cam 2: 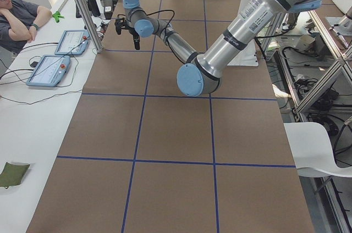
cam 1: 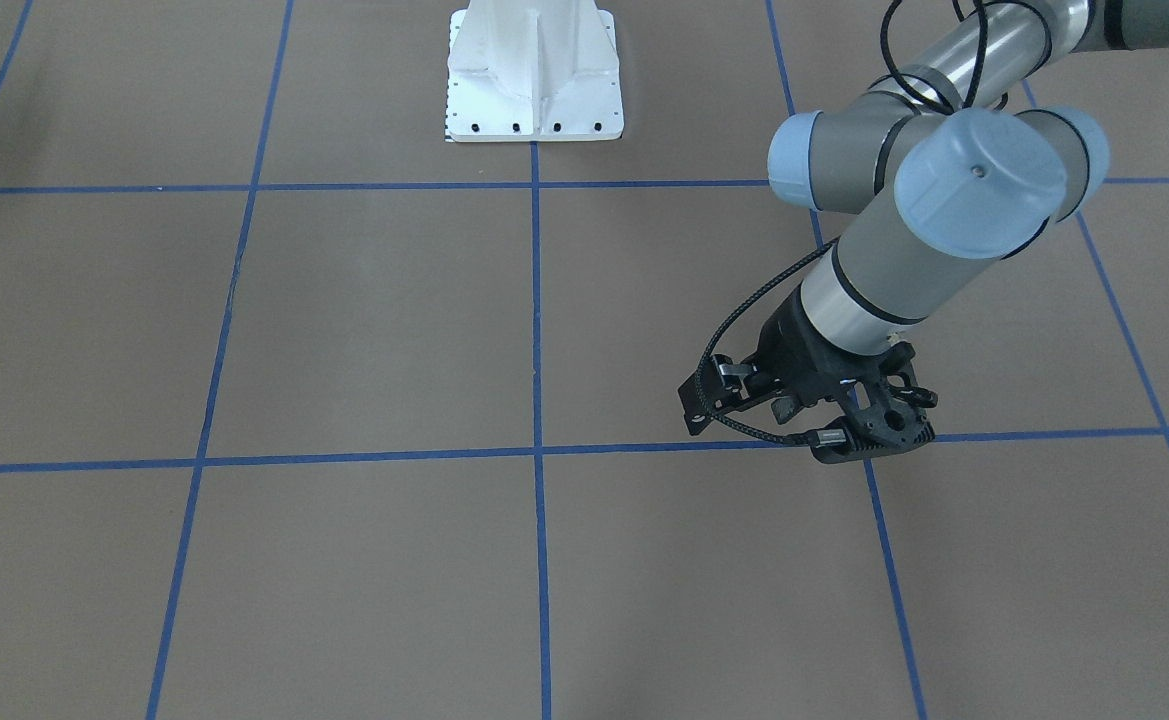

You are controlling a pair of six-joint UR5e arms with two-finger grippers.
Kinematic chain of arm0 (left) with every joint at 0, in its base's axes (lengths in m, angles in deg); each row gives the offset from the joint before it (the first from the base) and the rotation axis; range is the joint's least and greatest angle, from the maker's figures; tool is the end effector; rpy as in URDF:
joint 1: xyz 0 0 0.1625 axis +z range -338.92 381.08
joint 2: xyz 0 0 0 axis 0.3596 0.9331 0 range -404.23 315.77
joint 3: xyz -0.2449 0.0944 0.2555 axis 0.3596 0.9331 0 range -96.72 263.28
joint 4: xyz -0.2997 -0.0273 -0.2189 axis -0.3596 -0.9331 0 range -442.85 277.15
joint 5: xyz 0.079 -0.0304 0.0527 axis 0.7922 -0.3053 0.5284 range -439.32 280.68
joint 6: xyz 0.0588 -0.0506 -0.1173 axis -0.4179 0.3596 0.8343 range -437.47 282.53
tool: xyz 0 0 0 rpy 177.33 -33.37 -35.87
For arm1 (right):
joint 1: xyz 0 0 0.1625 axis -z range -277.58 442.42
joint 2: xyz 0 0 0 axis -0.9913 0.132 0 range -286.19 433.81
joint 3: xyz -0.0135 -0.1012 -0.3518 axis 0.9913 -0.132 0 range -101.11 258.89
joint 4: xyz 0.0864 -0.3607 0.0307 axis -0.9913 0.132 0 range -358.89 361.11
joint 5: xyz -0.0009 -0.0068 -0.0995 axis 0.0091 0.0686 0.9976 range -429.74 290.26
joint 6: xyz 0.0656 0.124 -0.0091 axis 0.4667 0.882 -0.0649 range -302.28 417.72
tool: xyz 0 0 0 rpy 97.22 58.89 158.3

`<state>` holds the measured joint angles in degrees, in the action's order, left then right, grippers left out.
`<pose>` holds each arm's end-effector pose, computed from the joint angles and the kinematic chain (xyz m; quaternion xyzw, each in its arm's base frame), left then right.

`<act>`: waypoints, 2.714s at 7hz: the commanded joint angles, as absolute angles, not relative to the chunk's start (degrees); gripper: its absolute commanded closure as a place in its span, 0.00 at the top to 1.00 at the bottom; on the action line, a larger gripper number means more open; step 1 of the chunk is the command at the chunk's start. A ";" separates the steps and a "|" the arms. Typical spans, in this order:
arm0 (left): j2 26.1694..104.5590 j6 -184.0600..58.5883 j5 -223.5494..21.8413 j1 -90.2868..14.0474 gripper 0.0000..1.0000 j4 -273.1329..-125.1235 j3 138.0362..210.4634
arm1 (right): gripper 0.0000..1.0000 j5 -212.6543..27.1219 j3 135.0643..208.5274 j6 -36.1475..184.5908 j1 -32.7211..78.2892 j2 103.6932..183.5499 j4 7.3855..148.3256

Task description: Left arm hands cup to right arm to dump lemon

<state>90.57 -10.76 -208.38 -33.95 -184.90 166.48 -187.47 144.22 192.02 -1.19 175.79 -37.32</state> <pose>0.3531 -0.5825 0.2021 0.0169 0.5005 -0.0974 0.8601 0.0313 -0.3296 0.6247 0.0774 -0.7126 0.5316 0.4512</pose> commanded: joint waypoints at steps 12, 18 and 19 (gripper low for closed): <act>91.21 -12.16 -204.39 -32.10 1.00 -184.80 165.46 | 0.15 -183.39 140.59 241.65 -4.24 173.31 -43.72; 91.12 -12.16 -204.30 -32.10 1.00 -184.80 165.37 | 0.20 -184.00 141.28 243.28 -4.24 172.16 -44.07; 91.12 -12.16 -204.39 -32.10 1.00 -184.80 165.37 | 0.21 -184.00 141.29 235.25 -4.24 172.08 -43.98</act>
